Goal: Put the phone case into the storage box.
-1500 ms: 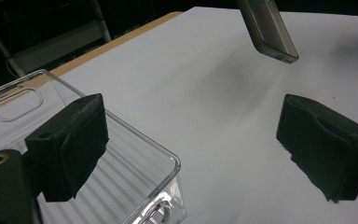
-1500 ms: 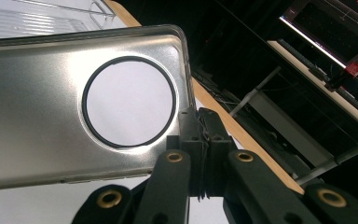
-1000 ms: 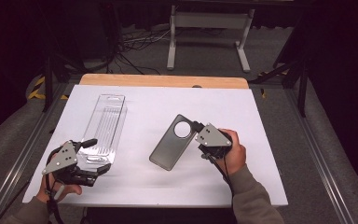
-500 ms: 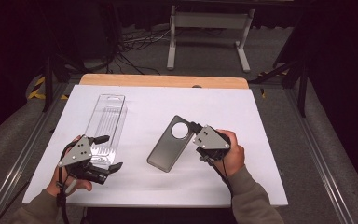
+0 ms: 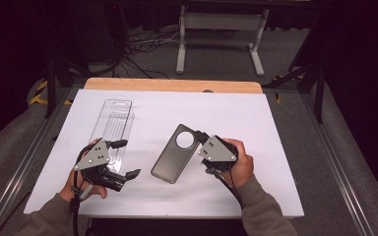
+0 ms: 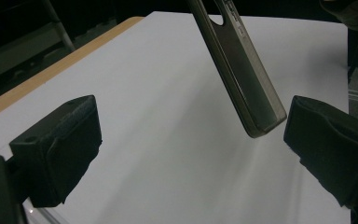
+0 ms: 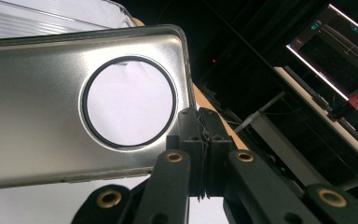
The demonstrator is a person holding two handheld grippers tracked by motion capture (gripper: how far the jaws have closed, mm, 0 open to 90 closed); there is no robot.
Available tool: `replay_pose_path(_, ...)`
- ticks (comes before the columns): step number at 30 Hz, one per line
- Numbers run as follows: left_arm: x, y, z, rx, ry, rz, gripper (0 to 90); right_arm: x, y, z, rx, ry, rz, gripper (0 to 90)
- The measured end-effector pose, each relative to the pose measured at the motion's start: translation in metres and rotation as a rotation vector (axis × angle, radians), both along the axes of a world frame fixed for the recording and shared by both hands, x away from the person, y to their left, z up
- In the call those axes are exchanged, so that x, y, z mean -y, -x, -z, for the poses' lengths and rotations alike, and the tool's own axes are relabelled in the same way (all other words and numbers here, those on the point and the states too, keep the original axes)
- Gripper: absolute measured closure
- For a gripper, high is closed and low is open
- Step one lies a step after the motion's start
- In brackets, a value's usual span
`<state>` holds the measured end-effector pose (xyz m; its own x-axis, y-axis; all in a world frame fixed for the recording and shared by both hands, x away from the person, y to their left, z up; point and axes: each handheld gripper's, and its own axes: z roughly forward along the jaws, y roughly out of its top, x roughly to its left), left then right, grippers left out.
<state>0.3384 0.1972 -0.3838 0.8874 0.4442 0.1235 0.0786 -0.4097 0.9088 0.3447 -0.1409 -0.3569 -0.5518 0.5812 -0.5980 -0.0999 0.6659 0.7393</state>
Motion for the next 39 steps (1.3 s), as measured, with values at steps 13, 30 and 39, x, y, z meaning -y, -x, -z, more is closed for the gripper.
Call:
replay_pose_path(13,0.016,-0.003,-0.001,0.023,0.012,-0.008,7.5,-0.017,0.006,0.006,0.018,0.031,-0.030,89.6)
replay_pose_path(30,0.033,-0.007,-0.007,0.016,0.064,0.044,32.0,-0.036,0.014,0.013,0.069,0.073,-0.056,89.5)
replay_pose_path(39,0.043,-0.017,-0.020,-0.006,0.091,0.016,46.1,-0.042,0.021,0.013,0.123,0.111,-0.065,89.5)
